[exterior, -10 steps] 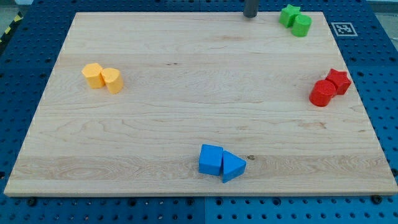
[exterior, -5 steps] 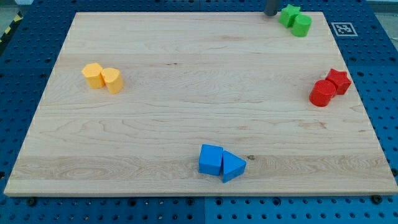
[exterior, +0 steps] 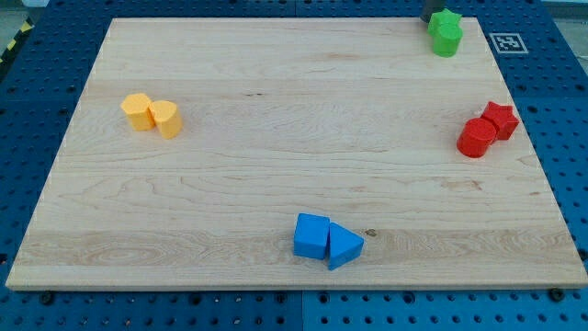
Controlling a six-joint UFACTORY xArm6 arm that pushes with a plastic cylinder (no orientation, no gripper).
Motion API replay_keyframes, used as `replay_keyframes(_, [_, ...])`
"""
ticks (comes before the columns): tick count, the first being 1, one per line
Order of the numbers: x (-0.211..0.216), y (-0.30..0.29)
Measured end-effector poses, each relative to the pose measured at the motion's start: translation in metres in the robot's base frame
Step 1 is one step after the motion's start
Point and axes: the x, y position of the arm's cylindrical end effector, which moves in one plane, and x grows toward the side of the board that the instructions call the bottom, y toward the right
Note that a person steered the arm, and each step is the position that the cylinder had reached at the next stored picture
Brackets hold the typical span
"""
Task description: Point your arm at the green star
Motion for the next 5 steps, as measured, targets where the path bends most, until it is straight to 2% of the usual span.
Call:
replay_keyframes(3, [0.004,0.009])
replay_keyframes(5, [0.045,0.009])
